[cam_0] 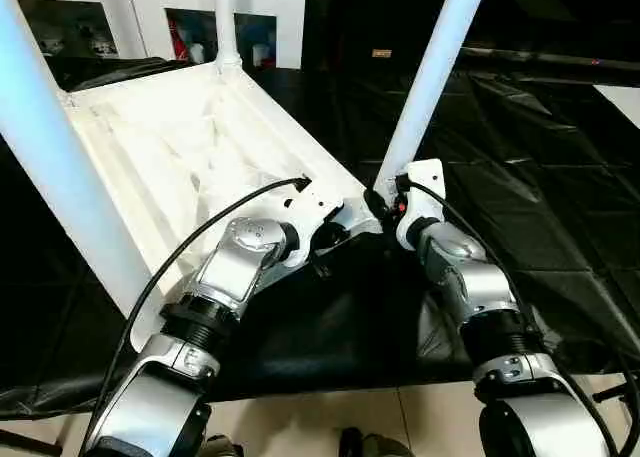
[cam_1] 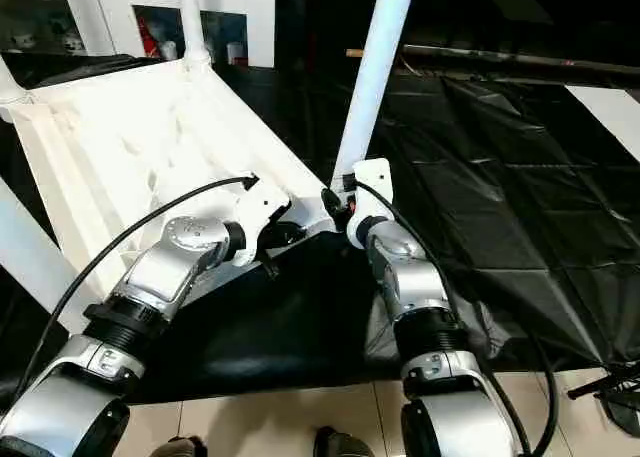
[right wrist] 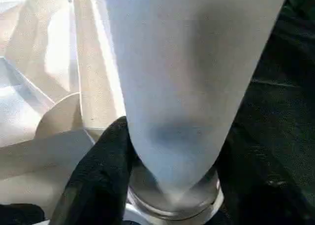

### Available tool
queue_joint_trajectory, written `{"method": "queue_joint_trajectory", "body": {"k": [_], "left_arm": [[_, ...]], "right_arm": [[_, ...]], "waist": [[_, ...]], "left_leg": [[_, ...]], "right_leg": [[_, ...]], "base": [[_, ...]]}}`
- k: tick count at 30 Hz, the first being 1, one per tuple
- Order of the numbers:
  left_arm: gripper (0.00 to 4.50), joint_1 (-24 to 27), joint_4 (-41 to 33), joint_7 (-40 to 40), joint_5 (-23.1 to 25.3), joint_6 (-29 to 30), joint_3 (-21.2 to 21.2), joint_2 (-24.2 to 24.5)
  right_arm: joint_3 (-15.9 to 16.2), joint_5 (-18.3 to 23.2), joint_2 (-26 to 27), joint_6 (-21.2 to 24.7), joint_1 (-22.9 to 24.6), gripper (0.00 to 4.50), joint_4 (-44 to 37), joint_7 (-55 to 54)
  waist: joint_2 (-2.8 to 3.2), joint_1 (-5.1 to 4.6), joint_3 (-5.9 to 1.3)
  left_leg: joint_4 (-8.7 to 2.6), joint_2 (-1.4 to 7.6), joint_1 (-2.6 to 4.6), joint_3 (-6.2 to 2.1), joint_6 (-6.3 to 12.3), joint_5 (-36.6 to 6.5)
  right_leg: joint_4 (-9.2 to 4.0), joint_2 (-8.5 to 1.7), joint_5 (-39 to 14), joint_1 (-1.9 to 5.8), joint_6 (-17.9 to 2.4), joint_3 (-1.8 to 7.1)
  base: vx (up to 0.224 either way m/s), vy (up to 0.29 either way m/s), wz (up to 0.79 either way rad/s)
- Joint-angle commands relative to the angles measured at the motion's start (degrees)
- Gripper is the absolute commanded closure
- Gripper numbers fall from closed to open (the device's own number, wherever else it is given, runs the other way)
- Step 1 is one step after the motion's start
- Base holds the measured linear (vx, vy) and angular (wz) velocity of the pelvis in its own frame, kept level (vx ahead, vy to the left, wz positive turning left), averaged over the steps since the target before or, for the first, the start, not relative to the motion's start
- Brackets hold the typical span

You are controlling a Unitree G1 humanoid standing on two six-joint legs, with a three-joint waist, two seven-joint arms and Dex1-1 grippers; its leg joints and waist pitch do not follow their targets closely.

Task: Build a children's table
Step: Rotate leg to tighten

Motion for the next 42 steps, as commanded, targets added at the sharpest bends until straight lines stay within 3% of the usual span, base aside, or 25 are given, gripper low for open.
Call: {"method": "queue_joint_trajectory", "body": {"k": [1, 3, 7, 14, 15, 16, 18, 19, 21, 23, 28, 29, 31, 34, 36, 39, 42], "left_arm": [[4.50, -0.2, 1.9, -1.2, -0.1, -0.7, -2.1, -0.6], [4.50, -0.1, 1.7, -2.3, -0.1, -0.8, -2.0, 0.5], [4.50, 0.4, 0.7, -10.1, -0.7, -1.7, -3.1, 4.9], [4.50, 2.2, -3.0, -22.1, -3.1, -2.9, -4.9, 10.8], [4.50, 3.8, -5.2, -28.2, -5.3, -5.5, -5.4, 12.9], [4.50, 4.6, -6.7, -31.5, -6.3, -6.0, -6.1, 14.3], [4.50, 5.4, -8.2, -34.6, -7.1, -5.9, -7.0, 15.8], [4.50, 5.7, -9.0, -35.7, -7.4, -5.6, -7.3, 16.5], [4.50, 6.3, -10.1, -37.6, -8.0, -5.1, -7.5, 17.6], [4.50, 6.7, -10.7, -38.8, -8.5, -5.0, -7.5, 18.2], [4.50, 7.0, -11.6, -40.1, -9.1, -5.2, -7.4, 18.8], [4.50, 7.1, -11.8, -40.3, -9.3, -5.1, -7.5, 18.9], [4.50, 7.1, -12.1, -40.5, -9.4, -4.9, -7.5, 19.0], [4.50, 7.2, -12.4, -40.4, -9.4, -4.5, -7.3, 19.0], [4.50, 7.3, -12.3, -40.0, -9.3, -4.6, -7.1, 19.1], [4.50, 7.3, -11.7, -37.7, -8.5, -5.0, -6.8, 18.9], [4.50, 7.0, -10.9, -36.0, -8.0, -5.0, -6.4, 18.5]], "right_arm": [[3.8, 1.7, 2.1, 0.9, 0.1, 1.73, 0.8, 6.4], [4.3, 2.0, 0.7, 0.6, 0.3, 1.37, -0.1, 9.2], [8.5, 2.5, -6.5, 1.8, 3.2, 1.34, -6.3, 23.0], [11.3, 4.2, -15.2, 2.9, 6.9, 1.34, -13.8, 37.7], [12.3, 4.8, -18.5, 1.7, 8.1, 1.34, -15.8, 43.1], [12.8, 5.4, -20.0, 1.6, 8.7, 1.34, -16.9, 45.7], [13.3, 5.9, -21.3, 2.0, 9.3, 1.34, -18.3, 47.9], [13.5, 6.2, -21.8, 2.5, 9.5, 1.34, -19.0, 48.8], [13.7, 6.8, -22.5, 3.4, 9.6, 1.34, -20.1, 50.4], [14.0, 7.4, -23.0, 4.3, 9.7, 1.34, -20.9, 51.8], [15.2, 8.6, -23.8, 6.2, 9.9, 1.34, -22.5, 55.0], [15.4, 8.7, -23.9, 6.4, 10.0, 1.34, -22.9, 55.3], [15.7, 8.9, -24.1, 6.9, 10.1, 1.61, -23.3, 55.9], [16.2, 8.8, -24.4, 7.5, 10.4, 1.71, -23.7, 56.7], [16.6, 8.7, -24.6, 7.6, 10.6, 2.05, -23.7, 56.9], [16.4, 8.6, -24.0, 8.0, 10.6, 2.17, -23.4, 56.0], [15.9, 8.3, -23.2, 8.2, 10.6, 2.34, -22.8, 54.3]], "waist": [[0.64, 0.21, -3.01], [0.65, 0.31, -3.05], [0.74, 0.88, -2.94], [0.87, 1.86, -3.31], [1.19, 2.21, -3.49], [1.17, 2.31, -3.68], [1.13, 2.20, -3.84], [1.37, 2.37, -3.98], [1.16, 2.85, -3.94], [1.31, 3.41, -3.79], [1.31, 3.56, -3.29], [1.09, 3.50, -3.15], [1.13, 3.48, -3.16], [0.94, 3.50, -3.26], [0.95, 3.48, -3.41], [0.87, 3.47, -3.44], [0.91, 3.45, -3.14]], "left_leg": [[-4.62, 0.21, 0.50, -0.27, -0.53, -27.8], [-4.65, 0.30, 0.45, -0.13, -0.29, -26.9], [-4.63, 0.48, 0.43, 0.23, 0.87, -24.4], [-4.24, 0.87, 0.43, 0.68, 2.05, -18.6], [-4.09, 0.89, 0.40, 0.65, 2.34, -16.6], [-3.76, 0.92, 0.51, 0.86, 3.10, -14.1], [-3.48, 0.75, 0.44, 1.00, 4.12, -10.3], [-2.99, 0.68, 0.76, 1.21, 5.77, -5.6], [-2.61, 0.48, 0.77, 1.41, 7.04, -3.3], [-2.66, 0.69, 0.96, 1.42, 7.16, -4.4], [-3.36, 0.98, 0.90, 1.18, 3.59, -11.5], [-3.45, 0.97, 0.86, 1.15, 2.91, -13.0], [-3.63, 0.96, 0.86, 1.01, 2.04, -14.0], [-3.56, 0.93, 0.88, 0.96, 1.91, -12.6], [-3.38, 0.87, 0.86, 1.03, 2.36, -10.9], [-3.17, 0.75, 0.77, 1.12, 3.31, -9.0], [-3.38, 0.77, 0.75, 1.09, 2.82, -11.5]], "right_leg": [[-4.65, -1.63, -30.3, 1.91, -5.6, 0.64], [-4.48, -1.61, -28.7, 1.99, -6.2, 0.76], [-4.16, -1.56, -24.8, 2.27, -7.7, 1.05], [-3.05, -1.71, -18.2, 2.70, -10.9, 1.33], [-2.60, -1.76, -14.9, 2.89, -11.9, 1.29], [-1.93, -1.49, -9.5, 3.01, -13.3, 1.29], [-1.19, -1.19, -3.6, 3.24, -15.0, 1.23], [-0.40, -0.95, 4.0, 3.32, -17.7, 1.18], [0.07, -1.08, 7.4, 3.55, -19.0, 1.33], [-0.06, -1.32, 4.8, 3.59, -19.0, 1.31], [-0.99, -1.66, -7.0, 3.59, -16.3, 1.34], [-1.33, -1.74, -9.8, 3.48, -15.2, 1.42], [-1.55, -1.82, -12.7, 3.42, -14.1, 1.47], [-1.41, -1.74, -12.0, 3.37, -13.5, 1.52], [-1.12, -1.66, -9.3, 3.40, -14.1, 1.48], [-0.80, -1.55, -6.3, 3.53, -15.0, 1.43], [-1.34, -1.66, -10.6, 3.36, -14.2, 1.47]], "base": [[0.000, 0.000, 0.00], [0.000, 0.000, 0.00], [0.000, 0.000, 0.00], [0.016, -0.002, 0.01], [0.061, -0.003, 0.01], [0.076, 0.002, 0.01], [0.077, 0.007, 0.02], [0.066, 0.009, 0.01], [0.050, 0.004, 0.00], [0.000, 0.000, 0.00], [0.000, 0.000, 0.00], [0.000, 0.000, 0.00], [0.000, 0.000, 0.00], [0.000, 0.000, 0.00], [0.000, 0.000, 0.00], [0.000, 0.000, 0.00], [0.000, 0.000, 0.00]]}}
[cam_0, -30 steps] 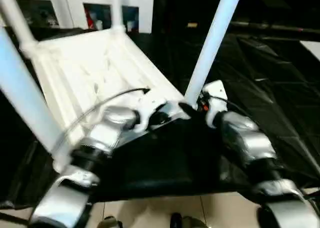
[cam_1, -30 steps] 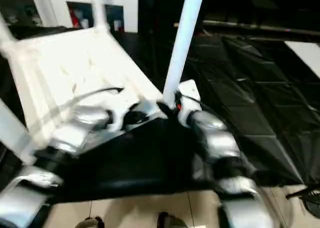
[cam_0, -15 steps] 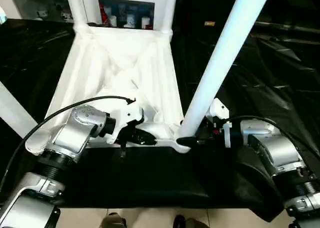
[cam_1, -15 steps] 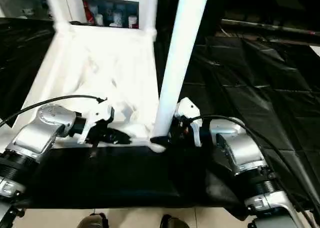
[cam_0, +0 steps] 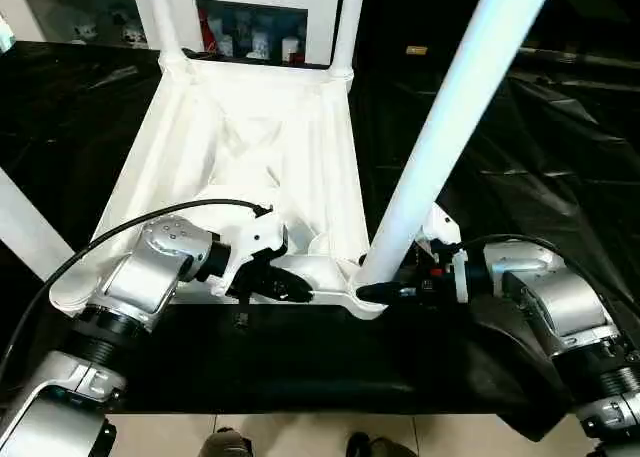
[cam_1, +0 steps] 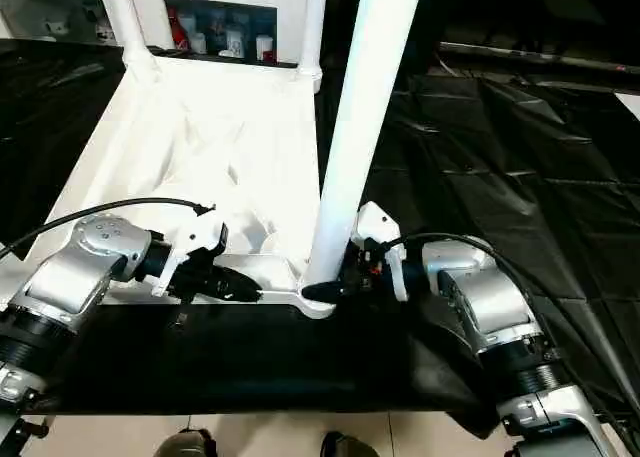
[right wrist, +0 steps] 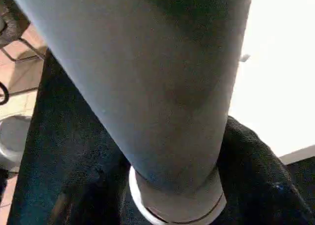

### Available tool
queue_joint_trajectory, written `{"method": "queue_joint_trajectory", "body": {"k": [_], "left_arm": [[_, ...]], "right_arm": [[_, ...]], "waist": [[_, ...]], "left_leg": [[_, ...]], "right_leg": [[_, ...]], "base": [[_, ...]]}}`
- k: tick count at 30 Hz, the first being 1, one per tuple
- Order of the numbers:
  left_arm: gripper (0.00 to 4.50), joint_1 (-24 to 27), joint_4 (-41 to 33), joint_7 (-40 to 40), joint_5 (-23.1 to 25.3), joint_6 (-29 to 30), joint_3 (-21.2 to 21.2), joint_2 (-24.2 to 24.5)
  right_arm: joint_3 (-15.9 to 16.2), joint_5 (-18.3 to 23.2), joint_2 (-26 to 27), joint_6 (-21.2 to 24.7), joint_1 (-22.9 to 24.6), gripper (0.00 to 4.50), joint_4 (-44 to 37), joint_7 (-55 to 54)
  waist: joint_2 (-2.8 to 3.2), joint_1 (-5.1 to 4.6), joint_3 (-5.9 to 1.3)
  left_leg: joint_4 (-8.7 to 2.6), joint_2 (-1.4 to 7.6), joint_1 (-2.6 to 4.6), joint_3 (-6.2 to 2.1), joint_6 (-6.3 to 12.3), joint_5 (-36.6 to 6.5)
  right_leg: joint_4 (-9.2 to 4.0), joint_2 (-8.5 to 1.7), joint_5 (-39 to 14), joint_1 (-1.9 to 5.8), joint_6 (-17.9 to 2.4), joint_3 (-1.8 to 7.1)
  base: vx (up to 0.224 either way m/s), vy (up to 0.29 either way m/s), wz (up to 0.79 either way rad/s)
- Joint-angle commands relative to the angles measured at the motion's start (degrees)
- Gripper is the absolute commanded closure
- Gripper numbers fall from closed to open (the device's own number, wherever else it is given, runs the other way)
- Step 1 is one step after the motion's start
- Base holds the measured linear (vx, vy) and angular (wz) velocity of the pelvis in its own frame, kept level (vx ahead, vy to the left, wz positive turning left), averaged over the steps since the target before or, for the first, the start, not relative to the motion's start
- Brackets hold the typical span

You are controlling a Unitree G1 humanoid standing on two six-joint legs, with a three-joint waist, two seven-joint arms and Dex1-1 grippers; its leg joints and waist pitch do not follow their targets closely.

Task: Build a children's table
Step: Rotate leg to tighten

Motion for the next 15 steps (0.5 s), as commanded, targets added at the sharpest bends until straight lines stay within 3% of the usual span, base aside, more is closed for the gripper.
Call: {"method": "queue_joint_trajectory", "body": {"k": [1, 2, 3, 5, 6, 7, 9, 11, 13, 15], "left_arm": [[4.50, -0.2, 1.8, 3.6, 1.6, -0.2, -1.6, -2.1], [4.50, -0.4, 2.4, 4.8, 1.9, -0.3, -1.3, -2.4], [4.50, -0.8, 3.1, 6.4, 2.3, 0.0, -0.8, -2.9], [4.50, -2.4, 5.3, 13.3, 3.9, 2.0, 0.6, -5.3], [4.50, -2.4, 5.3, 13.3, 3.9, 2.0, 0.6, -5.3], [4.50, -2.6, 5.6, 14.6, 4.2, 2.4, 0.8, -5.8], [4.50, -3.5, 7.1, 18.7, 4.8, 3.3, 1.5, -7.6], [4.50, -4.4, 8.4, 23.6, 5.4, 4.7, 2.3, -9.8], [4.50, -5.5, 9.9, 31.6, 6.2, 7.5, 3.6, -14.3], [4.50, -5.9, 10.5, 34.8, 6.8, 7.9, 3.8, -16.7]], "right_arm": [[0.2, -0.1, 2.0, 1.7, 0.4, 2.34, 1.1, -3.0], [-0.3, -0.4, 2.9, 1.8, 0.2, 2.35, 2.0, -5.0], [-0.9, -1.0, 4.1, 1.5, 0.1, 2.40, 3.4, -7.8], [-3.7, -3.5, 10.1, 1.2, -0.6, 2.41, 9.5, -21.7], [-3.7, -3.5, 10.1, 1.2, -0.6, 2.43, 9.5, -21.7], [-4.2, -3.9, 11.1, 1.4, -0.8, 2.44, 10.6, -24.2], [-5.4, -4.7, 14.1, 1.8, -1.3, 2.48, 12.9, -30.7], [-6.5, -5.6, 17.2, 2.6, -1.8, 2.51, 14.6, -37.2], [-9.2, -7.3, 22.7, 2.9, -3.7, 2.51, 19.1, -51.1], [-10.7, -7.7, 25.4, 2.0, -5.1, 2.52, 21.8, -56.3]], "waist": [[0.55, -0.10, -3.31], [0.55, -0.10, -3.31], [0.49, -0.17, -3.06], [0.61, -0.41, -3.01], [0.54, -0.66, -2.86], [0.25, -1.17, -3.00], [0.48, -1.57, -2.78], [0.47, -1.91, -2.84], [0.56, -2.35, -2.75], [0.61, -2.66, -2.75]], "left_leg": [[-3.66, 0.60, 0.47, 0.65, 2.65, -12.2], [-3.66, 0.60, 0.47, 0.65, 2.65, -12.2], [-3.95, 0.58, 0.54, 0.43, 1.20, -15.7], [-4.09, 0.56, 0.67, 0.35, -0.04, -17.8], [-4.21, 0.42, 0.52, 0.27, -0.60, -18.6], [-4.64, 0.18, -0.23, -0.62, -1.91, -19.6], [-4.53, 0.12, 0.42, -0.74, -1.79, -22.1], [-4.53, 0.07, 0.50, -0.68, -1.64, -22.1], [-4.83, 0.05, 0.15, -0.79, -2.08, -21.7], [-4.56, -0.23, 0.83, -0.95, -2.18, -24.7]], "right_leg": [[-2.92, -1.83, -13.3, 3.32, -11.8, 1.56], [-2.92, -1.83, -13.3, 3.32, -11.8, 1.56], [-3.56, -1.97, -19.6, 3.13, -10.0, 1.56], [-3.92, -2.05, -23.3, 2.61, -8.8, 1.63], [-4.14, -2.05, -25.1, 2.49, -8.2, 1.58], [-4.36, -2.31, -31.6, 3.40, -4.9, 0.97], [-5.27, -2.39, -35.5, 2.46, -3.3, 0.95], [-5.55, -2.24, -35.2, 2.27, -3.4, 0.88], [-5.41, -2.05, -34.5, 2.31, -3.4, 0.76], [-6.08, -1.94, -37.5, 1.81, -2.0, 0.37]], "base": [[0.000, 0.000, 0.00], [0.000, 0.000, 0.00], [0.000, 0.000, 0.00], [-0.026, -0.003, -0.03], [-0.053, -0.006, -0.05], [-0.070, 0.000, -0.15], [-0.053, 0.000, -0.10], [0.000, 0.000, 0.00], [0.000, 0.000, 0.00], [0.000, 0.000, 0.00]]}}
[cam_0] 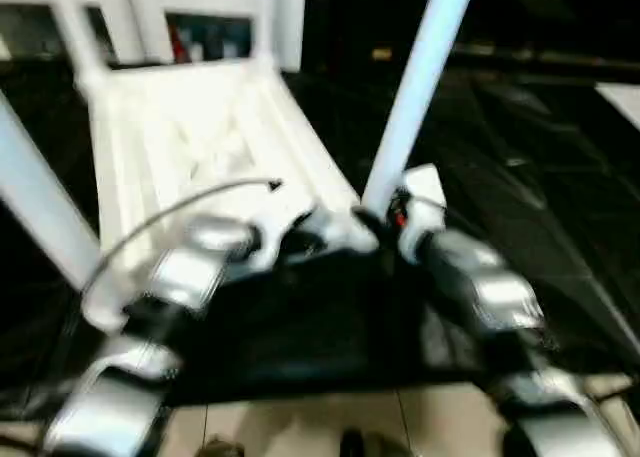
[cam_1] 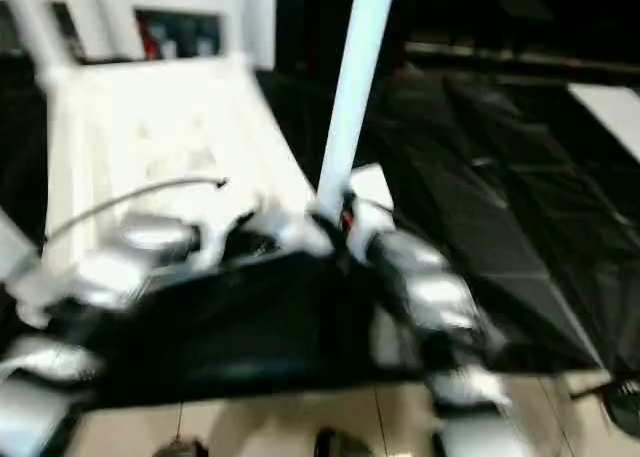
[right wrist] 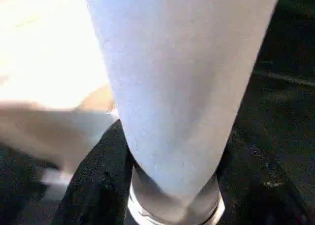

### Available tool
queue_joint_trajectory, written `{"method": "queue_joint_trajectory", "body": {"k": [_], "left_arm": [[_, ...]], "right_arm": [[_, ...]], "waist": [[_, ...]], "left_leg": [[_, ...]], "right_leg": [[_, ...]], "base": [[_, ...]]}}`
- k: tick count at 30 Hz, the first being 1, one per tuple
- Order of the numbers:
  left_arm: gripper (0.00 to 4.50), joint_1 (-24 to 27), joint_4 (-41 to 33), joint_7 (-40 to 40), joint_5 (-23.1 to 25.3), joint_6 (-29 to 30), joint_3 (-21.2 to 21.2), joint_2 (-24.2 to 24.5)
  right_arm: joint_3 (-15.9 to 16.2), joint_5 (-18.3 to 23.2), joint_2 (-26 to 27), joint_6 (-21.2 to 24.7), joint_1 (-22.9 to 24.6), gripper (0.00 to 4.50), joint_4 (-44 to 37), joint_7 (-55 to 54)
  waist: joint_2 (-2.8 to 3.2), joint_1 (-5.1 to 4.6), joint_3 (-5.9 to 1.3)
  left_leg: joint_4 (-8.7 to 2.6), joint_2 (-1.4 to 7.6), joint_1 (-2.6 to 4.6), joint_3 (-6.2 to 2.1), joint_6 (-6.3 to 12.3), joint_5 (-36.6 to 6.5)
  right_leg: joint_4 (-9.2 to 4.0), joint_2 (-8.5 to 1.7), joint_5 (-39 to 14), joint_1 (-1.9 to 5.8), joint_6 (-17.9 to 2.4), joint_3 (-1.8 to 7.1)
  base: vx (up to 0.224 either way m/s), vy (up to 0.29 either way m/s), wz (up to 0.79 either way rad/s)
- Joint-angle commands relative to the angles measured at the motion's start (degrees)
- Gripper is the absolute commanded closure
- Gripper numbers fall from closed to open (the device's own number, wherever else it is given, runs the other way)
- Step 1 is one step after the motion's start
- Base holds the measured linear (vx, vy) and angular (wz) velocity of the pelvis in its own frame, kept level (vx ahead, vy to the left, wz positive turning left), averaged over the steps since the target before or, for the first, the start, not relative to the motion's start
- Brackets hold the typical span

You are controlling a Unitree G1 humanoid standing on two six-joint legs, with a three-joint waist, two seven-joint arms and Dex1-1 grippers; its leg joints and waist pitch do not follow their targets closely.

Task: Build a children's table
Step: Rotate leg to tighten

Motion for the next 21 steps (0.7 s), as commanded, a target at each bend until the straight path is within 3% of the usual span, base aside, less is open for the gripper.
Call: {"method": "queue_joint_trajectory", "body": {"k": [1, 3, 8, 9, 11, 12, 19, 21], "left_arm": [[4.50, -0.1, 1.4, 3.4, 0.5, 1.2, -0.7, -2.4], [4.50, -0.5, 1.9, 5.7, 0.9, 1.3, -1.0, -5.0], [4.50, -1.1, 2.5, 6.8, 1.4, 0.7, -2.1, -7.0], [4.50, -1.2, 2.7, 7.0, 1.5, 0.8, -2.3, -7.1], [4.50, -1.2, 2.9, 6.9, 2.0, 0.6, -2.5, -6.7], [4.50, -1.0, 2.9, 6.4, 2.1, 0.5, -2.6, -6.3], [4.50, 0.3, 1.5, -2.9, 1.3, -0.2, -4.4, -1.2], [4.50, 0.8, 0.6, -6.2, 0.7, -1.1, -4.7, 0.7]], "right_arm": [[1.2, -1.0, 2.1, 2.7, 2.0, 2.52, 6.4, -3.9], [0.5, -0.8, 4.8, 1.2, 0.2, 2.52, 8.7, -6.5], [2.1, -1.8, 6.5, -1.5, -1.4, 2.52, 9.3, -5.4], [2.0, -1.9, 6.6, -1.9, -1.7, 1.99, 9.5, -5.2], [1.7, -1.4, 6.7, -2.7, -1.9, 1.99, 9.6, -4.1], [1.6, -1.1, 6.5, -2.9, -1.9, 1.77, 9.4, -3.1], [5.3, -0.7, -0.4, -3.6, -0.6, 1.22, 5.0, 11.4], [7.5, -0.2, -3.9, -3.7, 0.7, 1.22, 2.0, 18.6]], "waist": [[0.85, 0.10, -2.67], [0.87, -0.09, -2.50], [0.92, -0.22, -2.67], [0.91, -0.20, -2.69], [0.96, -0.18, -2.69], [0.90, -0.20, -2.73], [0.80, -0.26, -2.76], [0.84, -0.02, -3.01]], "left_leg": [[-4.34, -0.12, 0.55, -0.29, -1.46, -25.3], [-4.50, -0.04, 0.57, -0.30, -0.90, -26.4], [-4.78, 0.00, 0.16, -0.36, -0.36, -26.4], [-4.78, 0.01, 0.12, -0.32, -0.32, -26.1], [-4.83, 0.09, 0.10, -0.19, -0.24, -25.6], [-4.80, 0.10, 0.13, -0.12, -0.17, -25.7], [-5.00, 0.26, -0.54, -0.15, 0.52, -23.2], [-4.74, 0.52, -0.38, 0.26, 1.32, -19.6]], "right_leg": [[-5.70, -2.01, -36.9, 1.72, -2.5, 0.76], [-5.79, -1.79, -35.4, 1.49, -2.4, 0.78], [-5.52, -1.60, -31.5, 1.93, -2.8, 0.73], [-5.47, -1.63, -31.0, 1.92, -3.0, 0.79], [-5.25, -1.56, -29.1, 1.88, -3.8, 0.96], [-5.21, -1.55, -28.6, 1.88, -4.0, 1.01], [-4.92, -1.84, -27.0, 2.62, -4.7, 1.19], [-4.33, -1.76, -20.6, 2.72, -7.0, 1.48]], "base": [[0.000, 0.000, 0.00], [0.000, 0.000, 0.00], [0.000, 0.000, 0.00], [0.000, 0.000, 0.00], [0.000, 0.000, 0.00], [0.000, 0.000, 0.00], [0.000, 0.000, 0.00], [0.000, 0.000, 0.00]]}}
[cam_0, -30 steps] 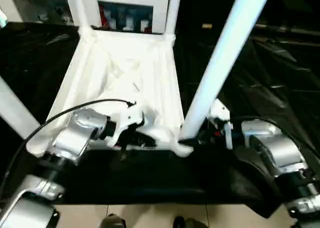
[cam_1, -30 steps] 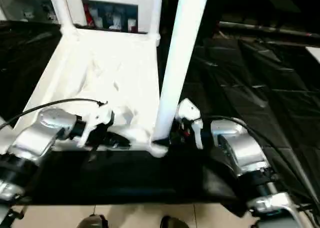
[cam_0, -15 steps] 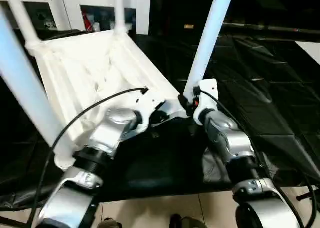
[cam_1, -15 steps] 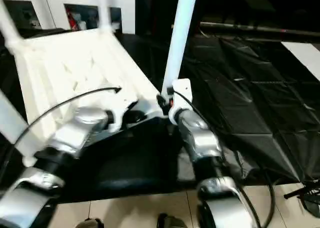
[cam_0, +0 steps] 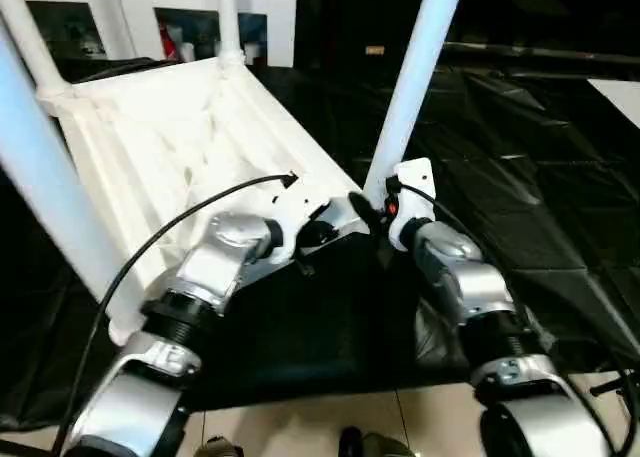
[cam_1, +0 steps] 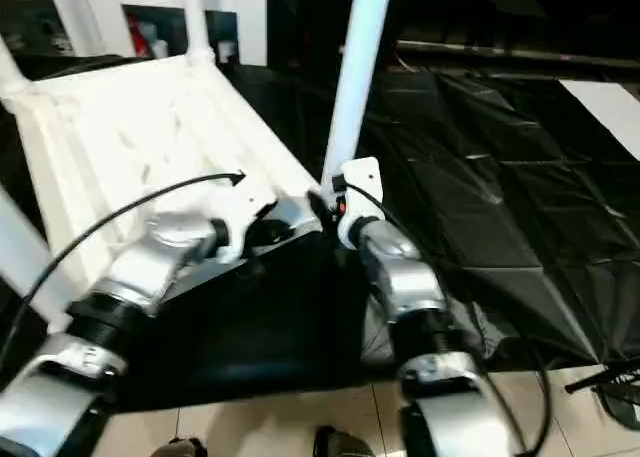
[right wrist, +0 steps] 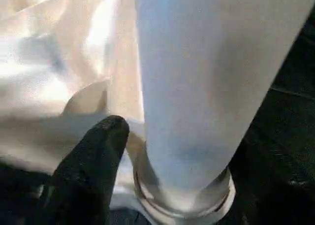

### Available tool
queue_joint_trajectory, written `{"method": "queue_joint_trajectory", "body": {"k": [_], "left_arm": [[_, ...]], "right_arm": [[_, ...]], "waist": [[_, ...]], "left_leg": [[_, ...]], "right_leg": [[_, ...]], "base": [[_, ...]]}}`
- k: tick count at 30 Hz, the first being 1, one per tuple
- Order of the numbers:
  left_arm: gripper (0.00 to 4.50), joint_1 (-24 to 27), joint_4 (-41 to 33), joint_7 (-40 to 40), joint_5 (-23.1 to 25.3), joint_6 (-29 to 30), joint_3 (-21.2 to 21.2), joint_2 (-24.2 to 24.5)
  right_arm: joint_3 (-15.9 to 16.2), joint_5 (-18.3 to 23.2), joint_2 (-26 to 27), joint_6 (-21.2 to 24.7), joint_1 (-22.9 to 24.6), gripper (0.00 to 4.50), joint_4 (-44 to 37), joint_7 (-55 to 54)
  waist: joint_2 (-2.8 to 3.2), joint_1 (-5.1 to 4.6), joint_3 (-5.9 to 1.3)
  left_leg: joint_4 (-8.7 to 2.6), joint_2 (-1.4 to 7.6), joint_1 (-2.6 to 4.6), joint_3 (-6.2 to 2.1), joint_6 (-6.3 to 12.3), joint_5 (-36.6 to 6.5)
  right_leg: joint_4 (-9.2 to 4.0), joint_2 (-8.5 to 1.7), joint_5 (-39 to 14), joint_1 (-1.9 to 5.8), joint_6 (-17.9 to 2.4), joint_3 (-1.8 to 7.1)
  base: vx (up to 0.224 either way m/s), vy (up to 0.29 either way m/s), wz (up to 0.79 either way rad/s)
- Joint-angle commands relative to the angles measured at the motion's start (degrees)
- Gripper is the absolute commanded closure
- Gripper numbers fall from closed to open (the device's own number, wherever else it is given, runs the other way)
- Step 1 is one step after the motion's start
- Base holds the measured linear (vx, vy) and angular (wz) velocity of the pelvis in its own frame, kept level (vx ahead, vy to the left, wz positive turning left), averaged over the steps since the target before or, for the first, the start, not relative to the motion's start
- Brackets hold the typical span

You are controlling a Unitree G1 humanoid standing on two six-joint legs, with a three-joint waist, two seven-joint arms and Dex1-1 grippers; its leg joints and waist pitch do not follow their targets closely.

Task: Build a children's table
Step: Rotate leg to tighten

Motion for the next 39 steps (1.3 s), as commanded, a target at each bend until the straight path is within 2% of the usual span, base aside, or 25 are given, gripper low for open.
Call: {"method": "queue_joint_trajectory", "body": {"k": [1, 3, 4, 6, 7, 8, 9, 12, 14, 16, 19, 24, 27, 29, 31, 39], "left_arm": [[4.50, 1.3, 0.9, -3.9, 0.0, 0.1, -3.5, 0.1], [4.50, 1.8, -0.2, -7.1, -0.7, -0.5, -3.6, 2.0], [4.50, 2.2, -0.7, -8.8, -1.1, -1.2, -3.8, 2.8], [4.50, 3.4, -2.3, -14.4, -2.2, -3.9, -4.4, 5.5], [4.50, 4.0, -3.3, -17.1, -3.2, -4.4, -4.6, 6.7], [4.50, 4.0, -3.3, -17.1, -3.2, -4.4, -4.6, 6.7], [4.50, 4.8, -4.5, -20.0, -4.4, -5.2, -4.7, 7.8], [4.50, 6.6, -8.1, -26.1, -7.2, -5.9, -5.0, 10.3], [4.50, 6.8, -8.7, -26.9, -7.6, -5.6, -5.1, 10.7], [4.50, 7.6, -10.1, -29.3, -8.7, -5.3, -5.4, 11.9], [4.50, 8.5, -11.4, -31.3, -9.6, -4.9, -5.3, 12.7], [4.50, 8.9, -11.5, -31.8, -9.3, -5.0, -5.3, 13.3], [4.50, 9.1, -11.8, -32.0, -9.3, -4.9, -5.4, 13.6], [4.50, 9.1, -11.9, -31.9, -9.4, -4.9, -5.4, 13.6], [4.50, 9.2, -12.0, -31.9, -9.3, -4.8, -5.3, 13.6], [4.50, 9.0, -11.6, -30.7, -8.6, -4.9, -4.9, 13.3]], "right_arm": [[5.5, 1.6, 0.2, 1.8, 1.8, 1.22, -1.2, 8.4], [6.4, 3.2, -3.0, 2.3, 2.9, 1.22, -4.3, 14.7], [6.4, 3.9, -3.8, 2.7, 3.2, 1.22, -5.2, 16.7], [7.4, 5.0, -7.0, 2.0, 4.2, 1.22, -7.6, 23.4], [8.0, 5.1, -8.2, 1.8, 4.6, 1.22, -8.4, 26.0], [8.0, 5.1, -8.2, 1.8, 4.6, 1.22, -8.4, 26.0], [8.5, 5.2, -9.5, 1.7, 5.0, 1.22, -9.2, 28.7], [9.9, 6.5, -13.0, 1.0, 5.9, 1.22, -11.7, 36.3], [10.0, 6.9, -13.7, 0.9, 6.1, 1.22, -12.3, 37.8], [11.0, 7.7, -15.4, 1.2, 6.3, 1.22, -13.8, 41.7], [12.4, 7.7, -17.2, 0.4, 6.5, 1.22, -14.9, 46.0], [13.8, 7.2, -18.7, -0.1, 6.4, 1.22, -15.3, 49.1], [14.5, 6.6, -19.4, -0.7, 6.3, 1.54, -14.9, 50.3], [14.6, 6.5, -19.5, -0.8, 6.3, 1.57, -14.8, 50.5], [14.9, 6.2, -19.5, -1.1, 6.3, 1.93, -14.7, 50.7], [15.0, 6.1, -19.2, -1.3, 6.4, 2.32, -14.2, 50.1]], "waist": [[0.83, 0.67, -3.07], [0.77, 0.80, -3.32], [0.74, 0.75, -3.44], [0.97, 1.08, -3.71], [0.77, 1.26, -3.72], [0.84, 1.30, -3.71], [0.88, 1.31, -3.74], [0.90, 1.88, -3.70], [1.13, 2.22, -3.70], [0.96, 2.50, -3.60], [1.06, 2.94, -3.43], [0.69, 3.03, -3.63], [0.60, 3.05, -3.73], [0.55, 3.10, -3.83], [0.52, 3.11, -3.84], [0.49, 3.09, -3.56]], "left_leg": [[-4.34, 0.50, -0.06, 0.37, 1.60, -18.9], [-3.95, 0.57, 0.14, 0.78, 2.97, -17.3], [-3.91, 0.52, 0.01, 0.82, 3.16, -16.2], [-3.58, 0.56, 0.00, 0.97, 4.12, -11.8], [-3.35, 0.49, -0.09, 1.13, 4.98, -10.1], [-3.25, 0.35, -0.15, 1.18, 5.27, -9.3], [-3.18, 0.41, 0.11, 1.33, 5.61, -8.5], [-3.20, 0.66, 0.39, 1.34, 5.83, -8.9], [-3.14, 0.83, 0.88, 1.47, 5.99, -9.2], [-3.22, 0.80, 0.70, 1.48, 5.78, -9.7], [-3.31, 0.97, 0.66, 1.43, 4.51, -11.7], [-3.22, 0.88, 0.59, 1.35, 3.72, -12.0], [-3.07, 0.81, 0.54, 1.37, 4.05, -10.7], [-2.95, 0.76, 0.51, 1.39, 4.42, -9.7], [-2.87, 0.71, 0.43, 1.42, 4.82, -9.2], [-2.99, 0.72, 0.44, 1.28, 4.16, -11.4]], "right_leg": [[-3.64, -1.74, -19.4, 2.90, -7.4, 1.44], [-3.27, -1.74, -16.9, 2.90, -9.5, 1.60], [-3.09, -1.70, -15.7, 3.03, -10.1, 1.58], [-2.37, -1.66, -8.8, 3.42, -12.5, 1.52], [-1.97, -1.59, -5.8, 3.68, -13.4, 1.56], [-1.71, -1.53, -4.6, 3.68, -13.9, 1.55], [-1.59, -1.54, -3.1, 3.50, -14.8, 1.65], [-1.44, -1.70, -4.0, 3.66, -15.4, 1.64], [-1.31, -1.53, -3.4, 3.36, -16.1, 1.68], [-1.25, -1.44, -4.1, 3.48, -16.1, 1.58], [-1.52, -1.73, -8.6, 3.42, -14.8, 1.65], [-1.71, -1.91, -11.3, 3.40, -13.6, 1.74], [-1.50, -1.85, -9.9, 3.42, -13.8, 1.73], [-1.31, -1.81, -8.8, 3.49, -14.0, 1.72], [-1.24, -1.74, -8.1, 3.52, -14.2, 1.69], [-1.66, -1.83, -12.7, 3.34, -12.9, 1.72]], "base": [[0.050, -0.012, 0.04], [0.062, -0.019, 0.05], [0.061, -0.019, 0.03], [0.051, -0.016, 0.01], [0.000, 0.000, 0.00], [0.000, 0.000, 0.00], [0.000, 0.000, 0.00], [0.000, 0.000, 0.00], [0.000, 0.000, 0.00], [0.000, 0.000, 0.00], [0.000, 0.000, 0.00], [0.000, 0.000, 0.00], [0.000, 0.000, 0.00], [0.000, 0.000, 0.00], [0.000, 0.000, 0.00], [0.000, 0.000, 0.00]]}}
